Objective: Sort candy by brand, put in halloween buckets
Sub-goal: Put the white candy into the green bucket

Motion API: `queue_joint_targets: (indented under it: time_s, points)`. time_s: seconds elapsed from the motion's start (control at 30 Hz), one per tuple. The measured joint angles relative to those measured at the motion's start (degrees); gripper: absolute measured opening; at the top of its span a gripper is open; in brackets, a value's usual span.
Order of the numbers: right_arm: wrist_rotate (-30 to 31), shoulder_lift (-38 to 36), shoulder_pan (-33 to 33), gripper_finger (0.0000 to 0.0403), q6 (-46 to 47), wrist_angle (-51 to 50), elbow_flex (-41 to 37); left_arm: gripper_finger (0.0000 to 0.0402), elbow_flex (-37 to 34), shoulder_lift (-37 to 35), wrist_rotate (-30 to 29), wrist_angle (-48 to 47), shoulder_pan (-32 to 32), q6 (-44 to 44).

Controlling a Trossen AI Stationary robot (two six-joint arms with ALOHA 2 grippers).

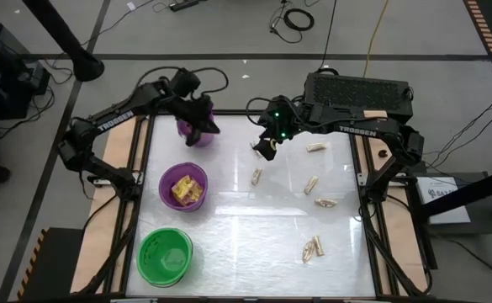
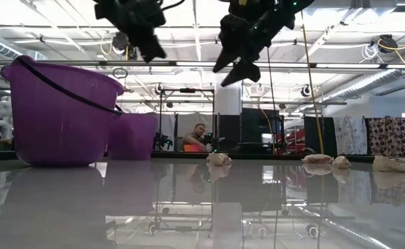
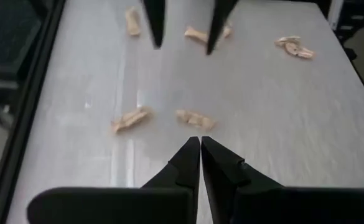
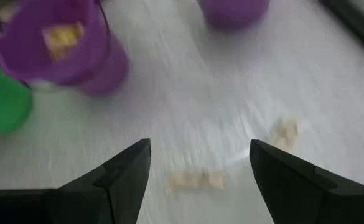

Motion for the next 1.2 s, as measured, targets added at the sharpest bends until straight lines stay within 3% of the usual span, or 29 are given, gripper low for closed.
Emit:
queue_joint_targets:
  time_s: [0.13, 0.27, 0.43, 0.7, 0.97, 1.2]
  points:
    - [0.4, 0.0, 0.2, 0.0265, 1.8, -12.7, 0.0, 0.0023, -2.1, 0.8, -1.0, 5.3, -3.2, 0.0]
    - [6.4, 0.0, 1.7, 0.0265, 5.7, -25.3, -2.2, 0.0023, -3.3, 1.0, -2.0, 8.2, -5.7, 0.1]
    - [4.7, 0.0, 5.0, 0.0265, 14.8, -34.5, -9.5, 0.0023, -3.7, 1.5, -9.5, 11.2, -7.3, 0.2]
    - [-4.9, -0.3, 15.2, 0.0265, 22.1, -34.0, -22.8, 0.0023, -3.6, 1.4, -12.4, 16.4, -7.1, 0.2]
    - [-2.9, -0.3, 19.7, 0.0265, 27.9, -26.7, -27.9, 0.0023, -3.6, 2.9, -12.5, 23.1, -7.0, 0.3]
    - [-1.1, -0.3, 22.7, 0.0264, 32.0, -23.5, -28.0, 0.0023, -3.6, 5.0, -12.5, 22.1, -7.0, 0.1]
